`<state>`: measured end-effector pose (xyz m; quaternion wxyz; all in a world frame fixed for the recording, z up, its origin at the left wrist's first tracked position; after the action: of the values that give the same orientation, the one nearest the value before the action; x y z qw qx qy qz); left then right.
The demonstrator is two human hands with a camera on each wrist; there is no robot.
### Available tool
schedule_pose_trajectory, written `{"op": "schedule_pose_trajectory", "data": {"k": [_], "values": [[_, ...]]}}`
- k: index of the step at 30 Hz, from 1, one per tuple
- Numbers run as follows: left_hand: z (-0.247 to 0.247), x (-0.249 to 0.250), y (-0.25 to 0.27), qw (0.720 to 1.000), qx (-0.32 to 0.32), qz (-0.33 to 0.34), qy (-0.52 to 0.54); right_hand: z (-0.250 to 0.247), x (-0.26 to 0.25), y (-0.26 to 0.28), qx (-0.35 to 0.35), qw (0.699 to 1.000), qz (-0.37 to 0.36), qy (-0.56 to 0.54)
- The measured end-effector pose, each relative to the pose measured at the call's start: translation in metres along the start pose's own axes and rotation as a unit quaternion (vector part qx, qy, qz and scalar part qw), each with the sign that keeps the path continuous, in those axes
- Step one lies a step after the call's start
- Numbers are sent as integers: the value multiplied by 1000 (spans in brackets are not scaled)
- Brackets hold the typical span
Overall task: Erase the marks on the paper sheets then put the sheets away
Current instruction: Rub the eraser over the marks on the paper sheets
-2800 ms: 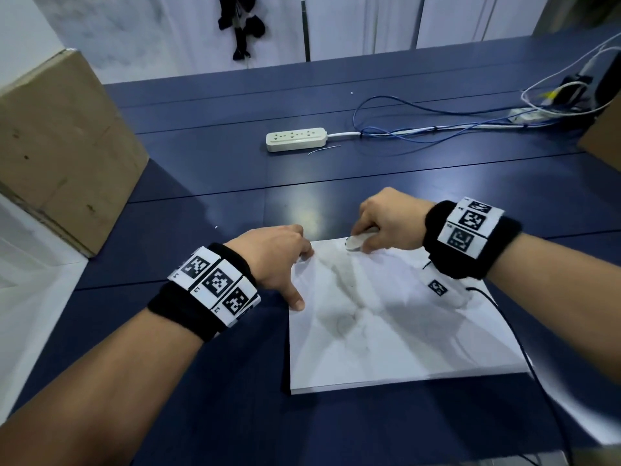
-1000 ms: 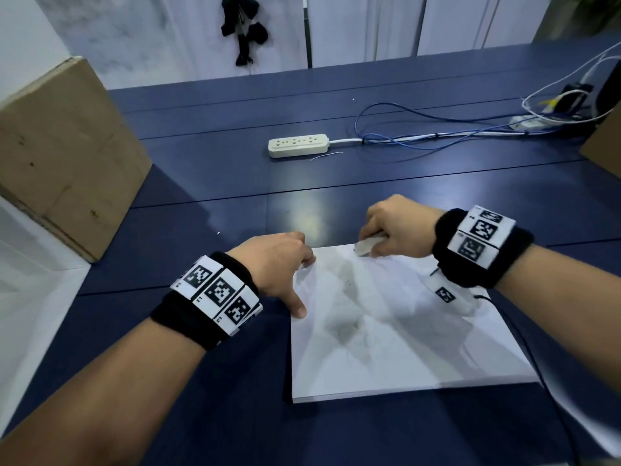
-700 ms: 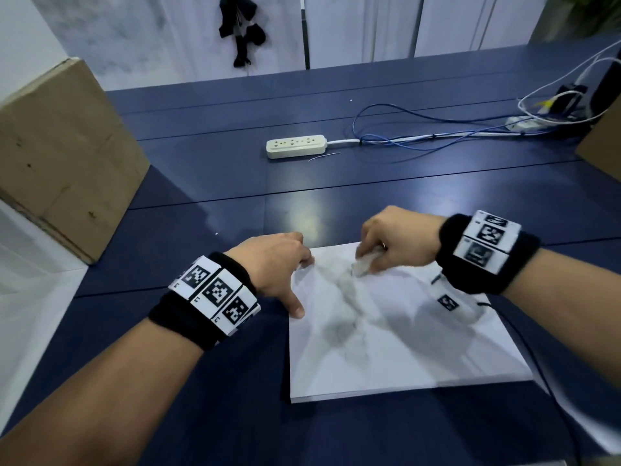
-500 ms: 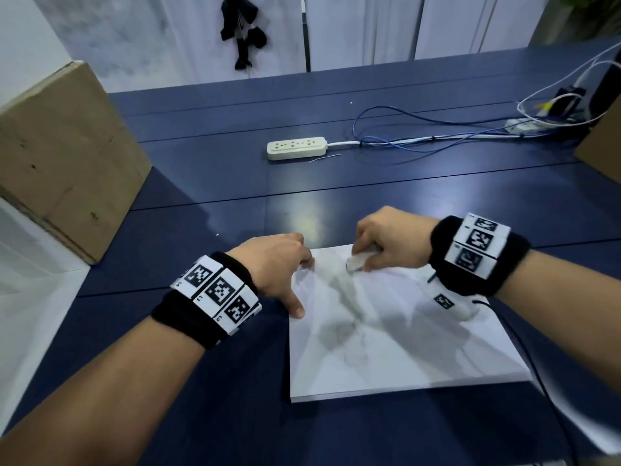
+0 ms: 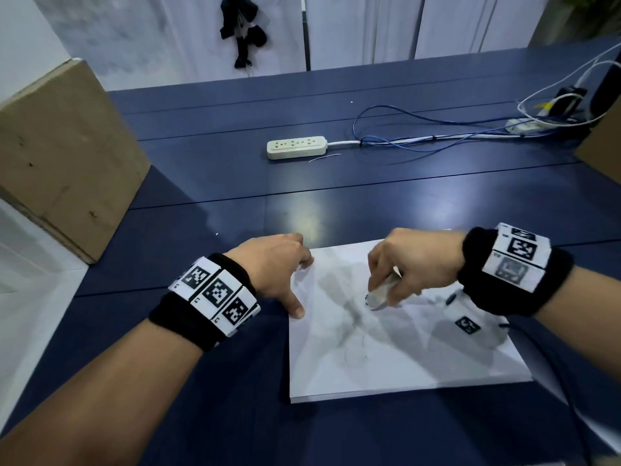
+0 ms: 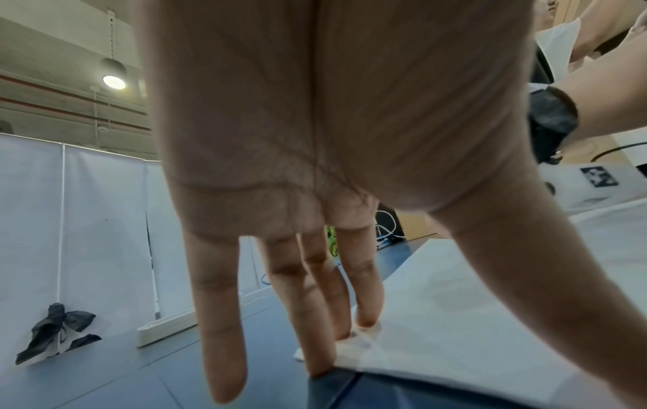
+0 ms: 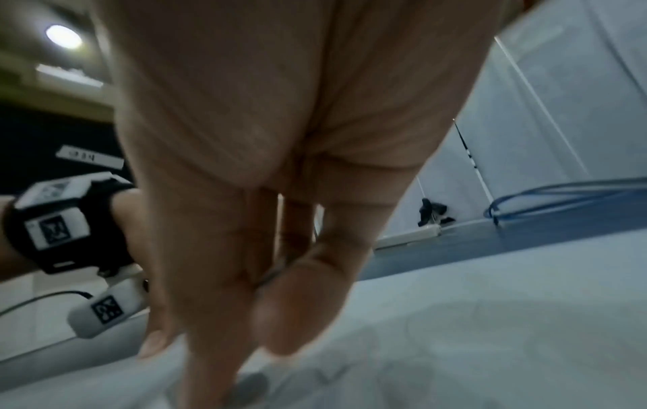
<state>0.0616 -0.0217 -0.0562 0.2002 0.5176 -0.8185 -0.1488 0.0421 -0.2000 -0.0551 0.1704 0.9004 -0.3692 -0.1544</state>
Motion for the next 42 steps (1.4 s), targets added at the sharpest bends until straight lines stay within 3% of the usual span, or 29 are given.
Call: {"op": "schedule_pose_trajectory", "data": {"k": [2, 7, 9, 14, 19, 26, 33, 38, 42], "values": [[0, 1, 0, 1000, 0, 1, -1, -4, 7, -6, 20, 1000, 15, 13], [-1, 2, 0, 1000, 1, 1, -3, -34, 45, -26, 149, 979, 113, 76], [0, 1, 0, 1000, 0, -1, -2, -29, 41, -19, 145, 982, 105, 61], [0, 2, 0, 1000, 0, 3, -5, -5, 12, -1, 30, 998, 36, 30], [0, 2, 0, 1000, 1, 4, -9, -28, 36, -22, 113, 988, 95, 44], [3, 0, -1, 1000, 1, 9, -3, -1, 11, -3, 47, 996, 56, 43], [3, -1, -5, 1000, 0, 13, -10, -22, 35, -15, 132, 982, 101, 92], [4, -4, -5, 1000, 0, 9, -4, -2, 12, 2, 43, 997, 26, 66], [4, -3, -7, 1000, -1, 5, -8, -21, 32, -15, 122, 986, 84, 79]]}}
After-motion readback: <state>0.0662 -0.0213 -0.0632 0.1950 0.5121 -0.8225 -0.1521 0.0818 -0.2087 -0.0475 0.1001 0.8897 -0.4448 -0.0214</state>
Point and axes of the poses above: each hand's wrist, its own y-axis away from the middle knuckle, its own z-axis out of the palm, x = y × z, the point moved 6 cm from there along -y, towards the middle knuckle, and after that the axes turned 14 degrees about y, right-handed, at the moved point
